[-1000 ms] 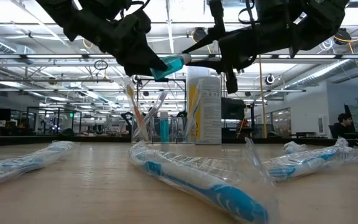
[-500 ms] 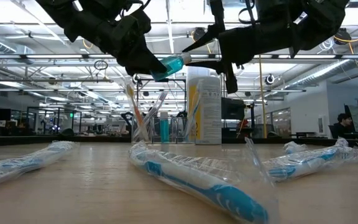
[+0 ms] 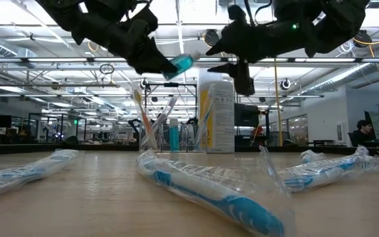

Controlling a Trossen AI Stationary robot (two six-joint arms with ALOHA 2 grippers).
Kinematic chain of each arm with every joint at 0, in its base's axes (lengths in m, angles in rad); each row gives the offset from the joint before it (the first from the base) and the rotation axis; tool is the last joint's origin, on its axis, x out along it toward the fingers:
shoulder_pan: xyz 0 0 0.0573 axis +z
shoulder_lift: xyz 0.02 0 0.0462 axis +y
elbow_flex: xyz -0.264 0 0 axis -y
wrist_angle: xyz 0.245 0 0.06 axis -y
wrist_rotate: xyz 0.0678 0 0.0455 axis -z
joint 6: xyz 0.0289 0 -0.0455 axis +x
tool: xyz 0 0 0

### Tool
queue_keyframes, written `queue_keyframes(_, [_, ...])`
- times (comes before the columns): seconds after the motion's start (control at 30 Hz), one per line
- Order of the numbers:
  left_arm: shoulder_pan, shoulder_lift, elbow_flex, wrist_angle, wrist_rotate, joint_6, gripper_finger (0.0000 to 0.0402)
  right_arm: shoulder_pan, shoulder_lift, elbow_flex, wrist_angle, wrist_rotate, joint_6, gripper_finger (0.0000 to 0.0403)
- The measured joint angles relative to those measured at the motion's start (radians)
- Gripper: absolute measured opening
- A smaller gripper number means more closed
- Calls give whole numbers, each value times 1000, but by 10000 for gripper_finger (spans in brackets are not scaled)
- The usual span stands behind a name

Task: Pick & Place toothbrushing station
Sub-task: Put the top blue mouthwash into the middle section of the transparent organizer

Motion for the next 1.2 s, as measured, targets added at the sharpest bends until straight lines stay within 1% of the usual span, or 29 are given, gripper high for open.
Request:
queue_keyframes(0.07, [20,-30,0,-2,-2,29,94,-14,0,0,75,39,-5,180])
queue_keyframes(0.1, [29,-44,0,12,-9,46,94,-26,0,0,119,34,-5,180])
queue_keyframes(0.17, [47,-74,0,43,-28,73,93,-60,0,0,224,-19,28,179])
queue_keyframes(0.2, [58,-92,0,47,-36,85,93,-81,0,0,276,-64,85,178])
queue_keyframes(0.23, [68,-106,0,60,-43,95,93,-107,-2,0,307,-118,176,177])
queue_keyframes(0.27, [76,-114,0,80,-44,105,93,-136,-2,1,322,-188,304,175])
queue_keyframes(0.3, [84,-119,1,95,-45,110,93,-172,-2,1,323,-276,468,175])
queue_keyframes(0.33, [95,-125,1,100,-44,112,93,-211,-2,1,314,-379,650,174])
queue_keyframes(0.4, [110,-128,1,114,-42,107,93,-290,-1,1,295,-619,1002,174])
queue_keyframes(0.47, [124,-124,1,119,-26,108,93,-365,16,15,293,-872,1247,174])
queue_keyframes(0.5, [130,-118,1,119,-12,110,93,-387,31,26,293,-945,1351,174])
queue_keyframes(0.53, [136,-109,1,115,9,115,93,-403,40,28,292,-986,1443,174])
queue_keyframes(0.57, [140,-99,0,117,36,123,93,-413,45,27,291,-1008,1521,173])
queue_keyframes(0.63, [146,-77,0,152,103,151,93,-424,52,32,302,-1014,1614,172])
queue_keyframes(0.7, [153,-55,0,203,169,170,93,-421,62,38,309,-1019,1639,172])
queue_keyframes(0.8, [157,-14,0,270,229,166,93,-392,75,36,304,-1018,1632,175])
queue_keyframes(0.97, [156,40,0,347,239,166,93,-348,76,36,330,-1018,1575,174])
queue_keyframes(1.1, [155,71,0,359,246,167,93,-330,76,36,375,-1009,1570,174])
queue_keyframes(1.2, [155,85,0,360,243,166,93,-330,76,36,372,-980,1569,173])
